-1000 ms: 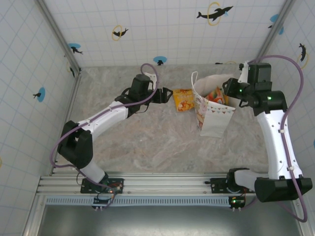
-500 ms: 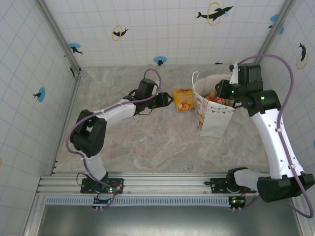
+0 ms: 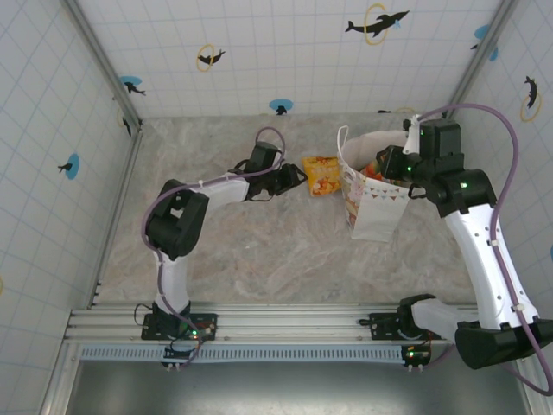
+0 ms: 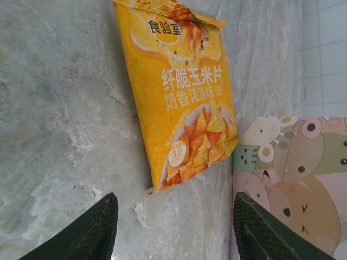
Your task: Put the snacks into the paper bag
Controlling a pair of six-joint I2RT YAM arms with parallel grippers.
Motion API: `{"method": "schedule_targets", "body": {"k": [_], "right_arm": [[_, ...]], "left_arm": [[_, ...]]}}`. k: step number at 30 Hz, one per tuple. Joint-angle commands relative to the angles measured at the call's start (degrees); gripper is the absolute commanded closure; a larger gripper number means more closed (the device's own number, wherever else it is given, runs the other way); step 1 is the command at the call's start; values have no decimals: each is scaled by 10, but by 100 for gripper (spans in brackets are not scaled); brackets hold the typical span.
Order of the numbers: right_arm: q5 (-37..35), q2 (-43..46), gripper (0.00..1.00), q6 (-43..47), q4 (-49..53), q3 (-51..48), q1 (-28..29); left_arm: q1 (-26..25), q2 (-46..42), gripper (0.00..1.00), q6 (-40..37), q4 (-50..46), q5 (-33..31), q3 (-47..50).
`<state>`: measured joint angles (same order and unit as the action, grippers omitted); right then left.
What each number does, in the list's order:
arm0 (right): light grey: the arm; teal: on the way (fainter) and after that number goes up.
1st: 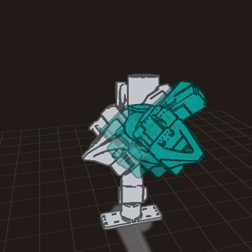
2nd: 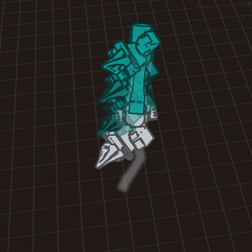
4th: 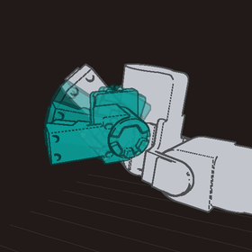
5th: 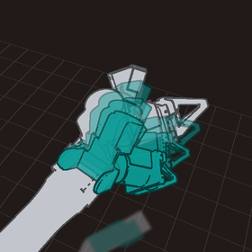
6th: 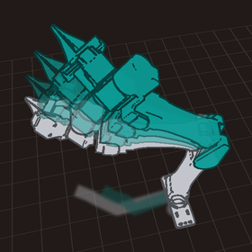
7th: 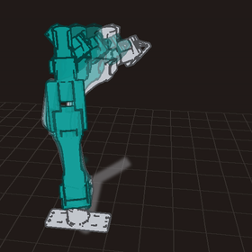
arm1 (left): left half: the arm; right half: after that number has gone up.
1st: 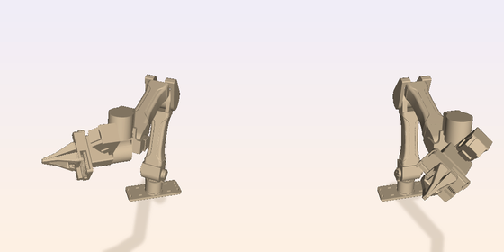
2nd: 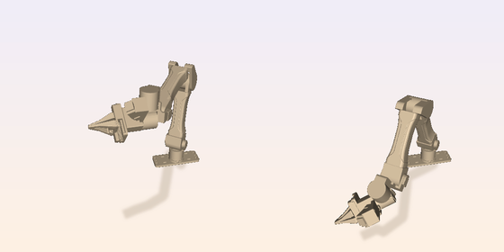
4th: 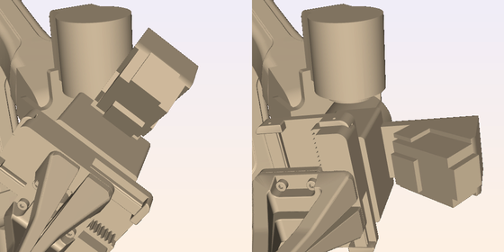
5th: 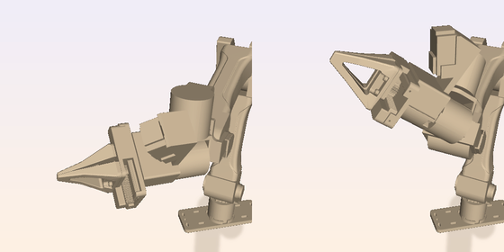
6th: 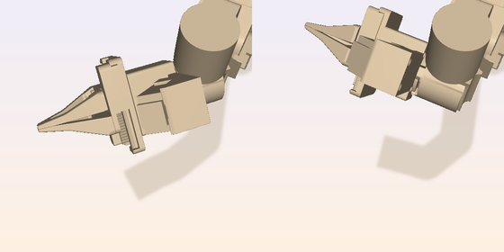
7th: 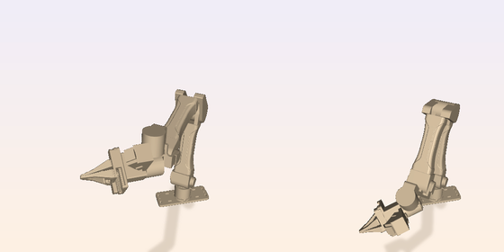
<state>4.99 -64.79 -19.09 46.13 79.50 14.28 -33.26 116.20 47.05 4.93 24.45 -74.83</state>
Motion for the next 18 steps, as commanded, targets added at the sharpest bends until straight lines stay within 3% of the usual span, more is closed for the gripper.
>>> {"method": "schedule_targets", "body": {"k": [1, 18], "right_arm": [[9, 13, 65, -4, -26, -10, 4], [13, 18, 65, 4, -19, -10, 7]], "left_arm": [[3, 24, 42, 32, 30, 17, -21], [5, 102, 46, 79, 76, 37, -52]]}}
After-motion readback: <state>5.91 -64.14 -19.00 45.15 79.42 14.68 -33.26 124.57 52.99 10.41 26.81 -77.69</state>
